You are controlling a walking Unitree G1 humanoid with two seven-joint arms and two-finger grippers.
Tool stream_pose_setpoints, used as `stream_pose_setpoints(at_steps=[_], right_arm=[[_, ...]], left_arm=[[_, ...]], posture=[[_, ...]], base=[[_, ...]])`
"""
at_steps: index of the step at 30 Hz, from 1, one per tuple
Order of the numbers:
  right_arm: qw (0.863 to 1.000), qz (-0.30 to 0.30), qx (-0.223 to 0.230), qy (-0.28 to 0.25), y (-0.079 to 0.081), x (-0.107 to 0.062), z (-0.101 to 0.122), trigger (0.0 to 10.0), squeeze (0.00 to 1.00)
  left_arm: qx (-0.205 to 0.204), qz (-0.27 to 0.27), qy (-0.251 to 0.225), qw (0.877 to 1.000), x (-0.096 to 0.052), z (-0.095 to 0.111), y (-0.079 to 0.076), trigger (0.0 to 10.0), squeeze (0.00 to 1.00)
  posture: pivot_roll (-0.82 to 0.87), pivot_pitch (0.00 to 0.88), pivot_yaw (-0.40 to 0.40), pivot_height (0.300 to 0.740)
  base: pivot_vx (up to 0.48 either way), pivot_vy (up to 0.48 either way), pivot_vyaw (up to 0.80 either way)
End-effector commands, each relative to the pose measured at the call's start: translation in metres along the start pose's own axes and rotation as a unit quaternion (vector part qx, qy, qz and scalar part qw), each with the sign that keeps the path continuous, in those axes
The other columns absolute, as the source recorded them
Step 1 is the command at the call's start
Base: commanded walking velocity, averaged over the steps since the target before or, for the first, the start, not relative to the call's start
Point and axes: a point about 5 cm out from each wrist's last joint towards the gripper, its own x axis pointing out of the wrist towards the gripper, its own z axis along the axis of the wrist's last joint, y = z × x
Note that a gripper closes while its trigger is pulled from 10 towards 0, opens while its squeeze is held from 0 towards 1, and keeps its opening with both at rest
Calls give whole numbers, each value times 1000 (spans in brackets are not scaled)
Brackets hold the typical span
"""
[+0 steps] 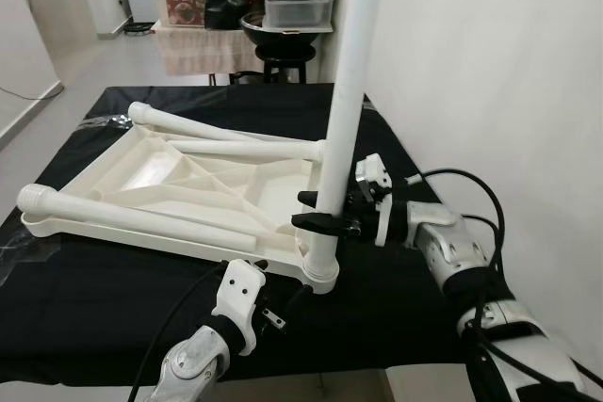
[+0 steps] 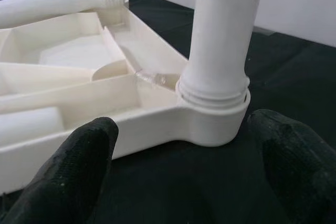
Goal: Building children table
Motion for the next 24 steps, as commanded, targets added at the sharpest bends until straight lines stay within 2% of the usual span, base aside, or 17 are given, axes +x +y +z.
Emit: stream_pose_setpoints(at_steps=[1,2,3,4,5,6,9,11,12,15,16,17,19,20,21,23,24], right_arm=[[983,-174,43,36,-4,-7,-29,0,0],[955,-269,110,56,33,-1,-65,0,0],[955,-269,110,56,33,-1,-65,0,0],[925,-337,158,74,60,-4,-84,0,0],[925,-337,158,74,60,-4,-84,0,0],[913,-373,155,61,56,-6,-79,0,0],[907,-399,121,62,45,-10,-74,0,0],[916,-388,89,59,42,-4,-70,0,0],[926,-368,45,64,44,3,-66,0,0],[933,-352,33,64,49,10,-65,0,0],[935,-347,30,65,51,13,-65,1059,0],[937,-343,26,67,47,14,-63,10000,0],[937,-342,26,68,43,15,-63,10000,0],[944,-324,20,56,45,19,-55,10000,133],[958,-284,29,33,46,25,-44,10000,1000],[958,-284,29,33,46,25,-44,10000,1000],[974,-224,37,4,50,29,-31,10000,1000]], left_arm=[[14,-10,7,1000,-5,-1,-2,10000,0],[16,-11,8,1000,-9,1,-3,10000,0],[16,-11,8,1000,-9,1,-3,10000,0],[17,-11,9,1000,-12,2,-3,10000,0],[17,-11,9,1000,-12,2,-3,10000,0],[19,-6,11,1000,-15,1,-2,10000,0],[19,-4,12,1000,-16,1,-2,10000,0],[13,-3,11,1000,-17,0,-1,10000,0],[11,-2,13,1000,-17,0,0,10000,0],[11,2,13,1000,-17,0,1,10000,0],[10,5,12,1000,-17,0,2,10000,0],[8,4,14,1000,-16,-1,2,10000,0],[6,2,15,1000,-15,-2,3,10000,0],[4,-1,16,1000,-14,-2,3,10000,0],[3,-2,18,1000,-14,-3,3,10000,0],[3,-2,18,1000,-14,-3,3,10000,0],[2,-3,18,1000,-14,-3,3,10000,0]], posture=[[10,0,-79,740],[18,0,-72,740],[18,0,-72,740],[18,0,-72,740],[18,0,-72,740],[-27,0,-35,740],[-1,0,-59,740],[20,0,-72,740],[9,0,-60,740],[7,0,-57,740],[8,0,-54,740],[7,0,-52,740],[7,0,-52,740],[6,0,-44,740],[7,0,-41,740],[7,0,-41,740],[11,0,-41,740]], base=[[0,0,0],[0,0,0],[0,0,0],[0,0,0],[0,0,0],[0,0,0],[0,0,0],[0,0,0],[0,0,0],[0,0,0],[0,0,0],[0,0,0],[0,0,0],[0,0,0],[0,0,0],[0,0,0],[0,0,0]])
